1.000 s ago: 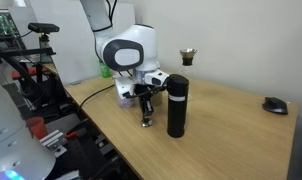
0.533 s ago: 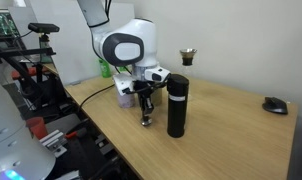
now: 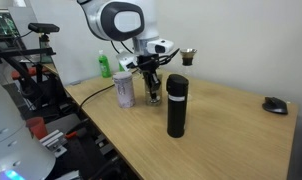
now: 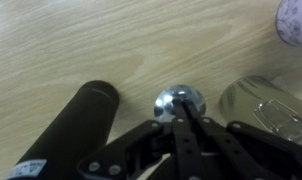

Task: Put the lid on the flusk.

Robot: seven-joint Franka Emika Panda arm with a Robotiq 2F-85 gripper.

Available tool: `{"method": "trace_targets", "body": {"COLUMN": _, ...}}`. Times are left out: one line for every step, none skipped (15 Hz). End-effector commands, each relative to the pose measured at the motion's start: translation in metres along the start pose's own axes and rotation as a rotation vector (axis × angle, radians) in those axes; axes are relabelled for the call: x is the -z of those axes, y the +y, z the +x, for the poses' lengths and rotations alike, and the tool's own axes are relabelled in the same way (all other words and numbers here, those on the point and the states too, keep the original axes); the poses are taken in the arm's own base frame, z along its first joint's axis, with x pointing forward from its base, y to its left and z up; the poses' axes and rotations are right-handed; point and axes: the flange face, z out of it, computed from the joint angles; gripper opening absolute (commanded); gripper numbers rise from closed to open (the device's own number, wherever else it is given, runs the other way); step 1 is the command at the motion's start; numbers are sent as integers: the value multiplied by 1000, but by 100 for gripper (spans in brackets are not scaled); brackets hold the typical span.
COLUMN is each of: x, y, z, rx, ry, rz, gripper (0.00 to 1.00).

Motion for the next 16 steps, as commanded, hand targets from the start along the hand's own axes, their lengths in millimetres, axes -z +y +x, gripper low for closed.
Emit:
{"method": "trace_targets", "body": {"x": 30, "y": -3, "z": 7, "rx": 5, "ry": -3, "rz": -1, "gripper": 1}}
{"method": "trace_targets", "body": {"x": 40, "y": -5, "z": 11, "rx": 10, "ry": 2, "rz": 1, "gripper": 1}}
{"method": "trace_targets", "body": {"x": 50, "y": -7, "z": 15, "rx": 15, "ry": 6, "rz": 4, "gripper": 1}}
{"method": "trace_targets", "body": {"x": 59, "y": -10, "z": 19, "rx": 22, "ry": 2, "rz": 5, "gripper": 1}}
{"method": "trace_targets", "body": {"x": 67, "y": -13, "z": 22, "rx": 21, "ry": -5, "rz": 2, "gripper": 1}}
{"method": "trace_targets", "body": {"x": 76, "y": -15, "z": 27, "rx": 17, "ry": -9, "rz": -10, "gripper": 1}}
{"method": "trace_targets", "body": {"x": 84, "y": -18, "z": 32, "rx": 23, "ry": -16, "rz": -17, "gripper": 1}}
{"method": "trace_targets", "body": {"x": 91, "y": -20, "z": 36, "rx": 27, "ry": -20, "rz": -29, "gripper": 1}}
{"method": "trace_targets", "body": {"x": 98, "y": -23, "z": 40, "rx": 34, "ry": -25, "rz": -39, "gripper": 1}}
{"method": "trace_targets", "body": {"x": 105, "y": -27, "z": 43, "rx": 44, "ry": -31, "rz": -47, "gripper": 1}}
{"method": "trace_targets", "body": {"x": 109, "y": -30, "z": 47, "rx": 49, "ry": -38, "rz": -54, "gripper": 1}}
{"method": "trace_targets", "body": {"x": 113, "y": -32, "z": 50, "rx": 56, "ry": -50, "rz": -65, "gripper": 1}}
{"method": "trace_targets", "body": {"x": 116, "y": -35, "z": 52, "rx": 59, "ry": -66, "rz": -64, "gripper": 1}}
{"method": "trace_targets", "body": {"x": 118, "y": -38, "z": 53, "rx": 70, "ry": -93, "rz": -46, "gripper": 1}}
{"method": "trace_targets", "body": {"x": 120, "y": -40, "z": 54, "rx": 78, "ry": -113, "rz": -34, "gripper": 1}}
{"method": "trace_targets", "body": {"x": 123, "y": -41, "z": 54, "rx": 81, "ry": -130, "rz": -31, "gripper": 1}}
